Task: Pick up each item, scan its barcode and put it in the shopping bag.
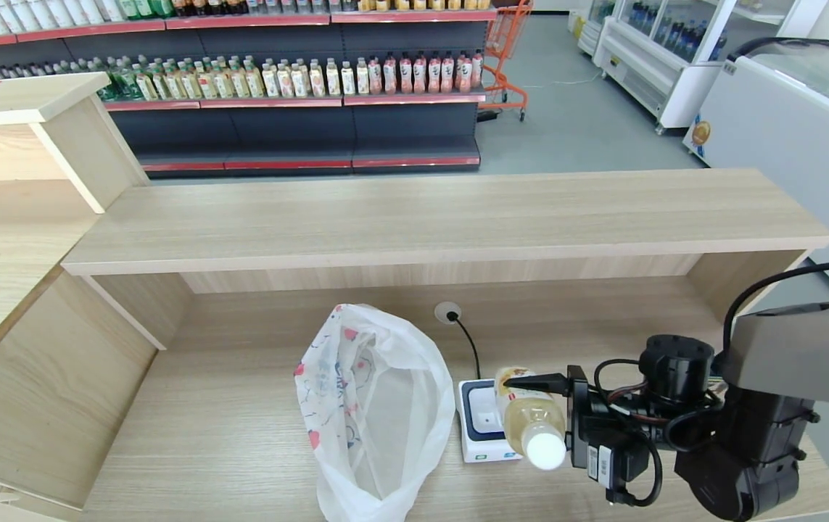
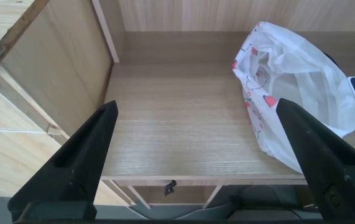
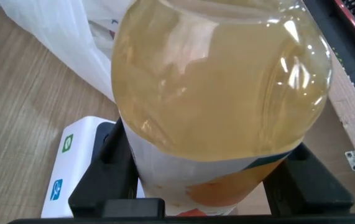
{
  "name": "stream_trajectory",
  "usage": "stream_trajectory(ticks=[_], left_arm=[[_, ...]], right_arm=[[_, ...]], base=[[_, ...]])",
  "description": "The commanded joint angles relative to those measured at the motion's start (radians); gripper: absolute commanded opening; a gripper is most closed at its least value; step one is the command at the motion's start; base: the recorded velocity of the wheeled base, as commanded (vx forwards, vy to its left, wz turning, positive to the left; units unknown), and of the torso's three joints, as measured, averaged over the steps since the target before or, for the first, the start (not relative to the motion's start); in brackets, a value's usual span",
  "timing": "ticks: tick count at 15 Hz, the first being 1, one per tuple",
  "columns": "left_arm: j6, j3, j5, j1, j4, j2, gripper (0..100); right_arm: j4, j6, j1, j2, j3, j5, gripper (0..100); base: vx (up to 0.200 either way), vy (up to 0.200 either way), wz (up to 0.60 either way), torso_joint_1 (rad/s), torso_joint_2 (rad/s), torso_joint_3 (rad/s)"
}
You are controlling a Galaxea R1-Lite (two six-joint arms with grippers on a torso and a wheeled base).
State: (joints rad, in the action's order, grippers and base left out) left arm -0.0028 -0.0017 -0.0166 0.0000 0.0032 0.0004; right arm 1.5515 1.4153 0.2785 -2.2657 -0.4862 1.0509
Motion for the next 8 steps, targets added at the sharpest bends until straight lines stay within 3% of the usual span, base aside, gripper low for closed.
stream_trajectory(ticks=[1,8], left_arm=[[0.0,0.0,0.0,0.0,0.0,0.0,100],[0.0,0.0,0.0,0.0,0.0,0.0,100]], right_arm=[[-0.001,0.008,-0.001,-0.058,-0.037,0.0,0],[-0.002,0.013,0.034,-0.138,-0.124,0.024,0]], base=[[0.0,0.0,0.0,0.0,0.0,0.0],[0.0,0.0,0.0,0.0,0.0,0.0]])
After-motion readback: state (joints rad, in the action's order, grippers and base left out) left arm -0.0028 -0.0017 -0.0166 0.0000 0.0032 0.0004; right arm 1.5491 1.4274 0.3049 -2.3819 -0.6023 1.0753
